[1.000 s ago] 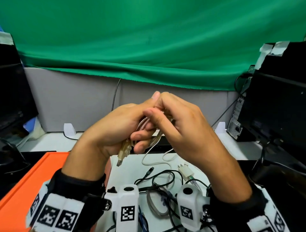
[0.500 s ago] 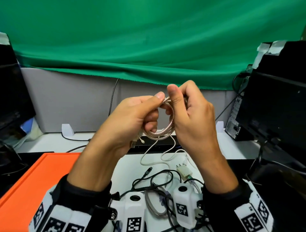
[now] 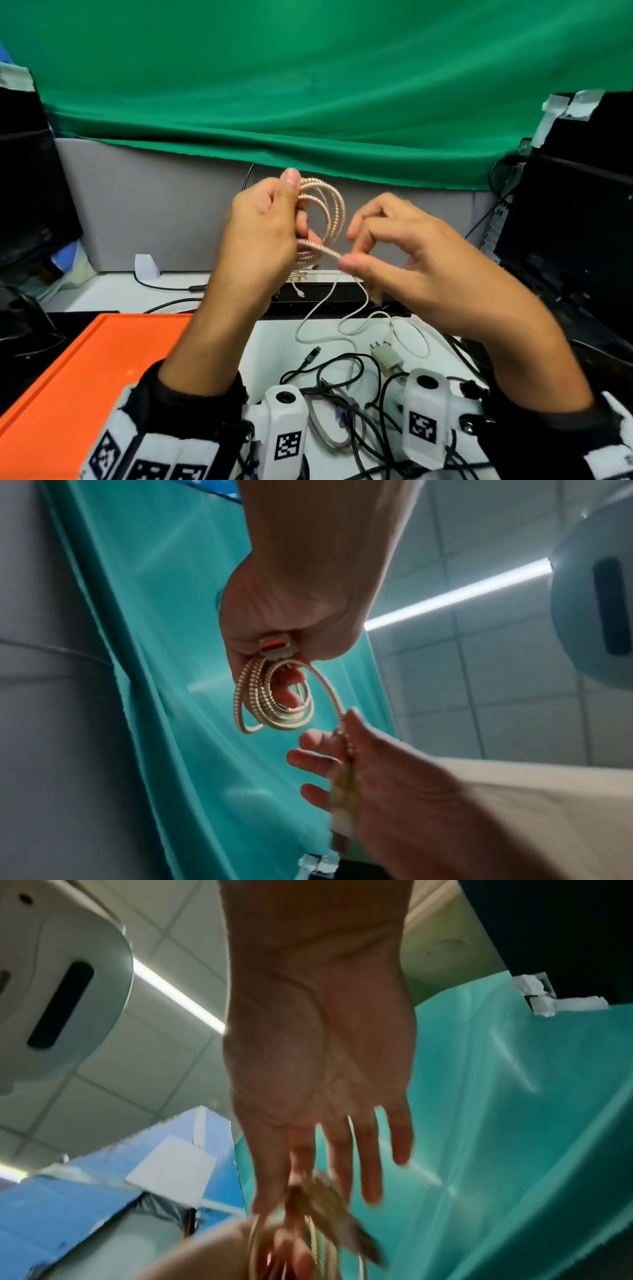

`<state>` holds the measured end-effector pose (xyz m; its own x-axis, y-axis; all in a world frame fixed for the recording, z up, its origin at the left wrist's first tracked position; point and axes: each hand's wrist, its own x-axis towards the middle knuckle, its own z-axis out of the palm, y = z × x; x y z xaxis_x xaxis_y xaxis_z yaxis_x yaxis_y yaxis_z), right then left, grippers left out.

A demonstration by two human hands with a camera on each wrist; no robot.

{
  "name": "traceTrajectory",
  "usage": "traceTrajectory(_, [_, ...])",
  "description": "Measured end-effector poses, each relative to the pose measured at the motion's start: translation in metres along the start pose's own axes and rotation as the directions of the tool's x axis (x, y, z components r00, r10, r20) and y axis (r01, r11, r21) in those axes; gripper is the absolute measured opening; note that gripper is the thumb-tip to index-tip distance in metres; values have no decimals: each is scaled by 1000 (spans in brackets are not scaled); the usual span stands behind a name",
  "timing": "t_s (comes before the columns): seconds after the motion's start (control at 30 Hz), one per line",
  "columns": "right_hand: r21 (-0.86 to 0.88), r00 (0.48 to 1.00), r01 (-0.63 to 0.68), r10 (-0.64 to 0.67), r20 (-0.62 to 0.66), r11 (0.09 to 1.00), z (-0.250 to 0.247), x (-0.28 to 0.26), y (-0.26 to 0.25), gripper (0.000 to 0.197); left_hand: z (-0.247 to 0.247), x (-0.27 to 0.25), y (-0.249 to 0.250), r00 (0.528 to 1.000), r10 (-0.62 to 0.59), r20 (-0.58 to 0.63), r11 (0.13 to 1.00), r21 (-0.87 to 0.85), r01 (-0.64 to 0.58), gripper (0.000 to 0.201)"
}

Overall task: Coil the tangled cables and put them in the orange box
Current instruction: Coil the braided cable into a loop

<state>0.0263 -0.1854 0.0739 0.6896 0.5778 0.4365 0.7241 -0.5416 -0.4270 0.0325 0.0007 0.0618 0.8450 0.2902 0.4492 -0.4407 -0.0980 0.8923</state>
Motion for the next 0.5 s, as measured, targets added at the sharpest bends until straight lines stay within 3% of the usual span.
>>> traceTrajectory(0.1, [-47, 974, -103, 110, 200, 994, -10, -9, -1, 31, -3, 3, 1, 993, 67, -100, 998, -10, -69, 40])
traceTrajectory(0.17, [-63, 965, -153, 163, 204, 986, -13, -12, 0, 42, -6, 4, 4, 995, 46, -93, 993, -105, -55, 37])
traceTrajectory(0.23, [-31, 978, -194, 196, 69, 981, -8, -8, -2, 63, -6, 3, 6, 999, 21, -43, 989, -147, -27, 36])
traceTrajectory(0.3, [107, 964, -217, 231, -135, 970, 5, 2, -5, 76, 0, -3, 8, 1000, 16, 24, 982, -186, -11, 36])
traceTrajectory(0.4, [372, 945, -116, 218, -244, 921, 30, 17, -6, 51, 8, -9, 11, 995, 16, 94, 970, -243, 7, 36])
traceTrajectory(0.5, [502, 929, -26, 207, -308, 864, 42, 24, -7, 26, 4, -8, 10, 991, 25, 134, 974, -226, 6, 36])
